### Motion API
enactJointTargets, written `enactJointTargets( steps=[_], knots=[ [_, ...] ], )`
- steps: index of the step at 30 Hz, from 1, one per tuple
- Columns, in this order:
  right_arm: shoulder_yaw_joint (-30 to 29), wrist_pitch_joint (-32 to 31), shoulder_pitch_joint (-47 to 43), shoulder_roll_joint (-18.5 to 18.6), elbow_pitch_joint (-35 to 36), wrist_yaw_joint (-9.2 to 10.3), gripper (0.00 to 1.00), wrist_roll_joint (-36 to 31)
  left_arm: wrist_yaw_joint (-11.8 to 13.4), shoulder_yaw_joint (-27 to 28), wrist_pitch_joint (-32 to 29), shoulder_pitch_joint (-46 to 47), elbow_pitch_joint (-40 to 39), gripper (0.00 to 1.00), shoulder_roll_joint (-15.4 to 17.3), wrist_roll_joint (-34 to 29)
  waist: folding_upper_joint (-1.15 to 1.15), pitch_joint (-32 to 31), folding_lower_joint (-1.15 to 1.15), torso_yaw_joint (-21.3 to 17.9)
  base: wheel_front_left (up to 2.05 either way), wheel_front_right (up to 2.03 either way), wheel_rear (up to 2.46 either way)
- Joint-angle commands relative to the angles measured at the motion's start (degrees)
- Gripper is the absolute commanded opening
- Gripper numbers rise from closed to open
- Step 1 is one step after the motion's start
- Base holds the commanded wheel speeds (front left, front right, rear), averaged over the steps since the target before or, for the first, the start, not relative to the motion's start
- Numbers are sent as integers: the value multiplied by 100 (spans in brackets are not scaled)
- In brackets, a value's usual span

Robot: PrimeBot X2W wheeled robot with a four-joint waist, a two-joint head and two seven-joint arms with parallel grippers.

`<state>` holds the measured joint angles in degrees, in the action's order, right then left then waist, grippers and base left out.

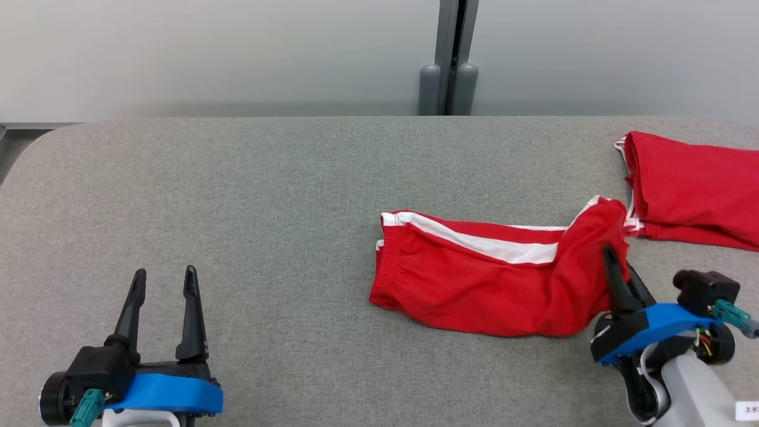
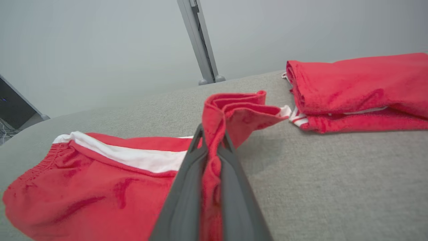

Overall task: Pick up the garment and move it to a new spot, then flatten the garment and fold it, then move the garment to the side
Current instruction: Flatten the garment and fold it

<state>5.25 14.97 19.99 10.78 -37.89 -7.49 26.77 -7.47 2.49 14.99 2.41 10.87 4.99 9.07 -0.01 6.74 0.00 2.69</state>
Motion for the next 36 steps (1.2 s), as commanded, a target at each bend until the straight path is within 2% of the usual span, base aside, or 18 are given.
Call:
enactJointTargets(
  steps=[1, 9, 15, 19, 30, 31, 32, 33, 34, 36],
  knots=[
    [67, 28, 92, -28, 133, -1, 0, -36, -5, -9, 25, -20, -5, 100, 27, 19, 1, -11, 0, 11, 0, 0, 0],
    [750, -32, 378, -179, 781, -1, 0, -132, -5, -58, 25, -36, -7, 100, -23, 4, 1, -70, 0, 129, 0, 0, 0],
    [1283, -195, 635, -388, 874, -2, 0, -111, -5, -140, 26, -20, 20, 100, -37, 35, 1, -55, 0, 310, 0, 0, 0],
    [1576, -237, 732, -521, 670, -1, 0, -52, -5, -181, 25, 37, 28, 100, -48, 49, 1, -5, 0, 464, 0, 0, 0],
    [2233, -66, 923, -761, -469, -1, 0, 131, -5, -271, 25, 151, 82, 100, -78, 102, 1, 175, 0, 776, 0, 0, 0],
    [2268, -47, 941, -767, -535, -1, 8, 167, -5, -272, 25, 153, 83, 100, -80, 105, 1, 181, 0, 783, 0, 0, 0],
    [2322, -22, 949, -776, -579, -1, 40, 211, -5, -269, 26, 151, 83, 100, -83, 105, 1, 187, 0, 784, 0, 0, 0],
    [2416, -14, 944, -786, -588, -2, 94, 257, -5, -267, 25, 152, 83, 100, -90, 102, 1, 194, 0, 780, 0, 0, 0],
    [2505, -4, 947, -788, -593, -1, 100, 299, -5, -257, 25, 159, 91, 100, -93, 103, 1, 198, 0, 772, 0, 0, 0],
    [2665, 16, 944, -781, -548, -1, 100, 381, -5, -244, 26, 173, 107, 100, -94, 102, 1, 191, 0, 747, 0, 0, 0]
  ],
)
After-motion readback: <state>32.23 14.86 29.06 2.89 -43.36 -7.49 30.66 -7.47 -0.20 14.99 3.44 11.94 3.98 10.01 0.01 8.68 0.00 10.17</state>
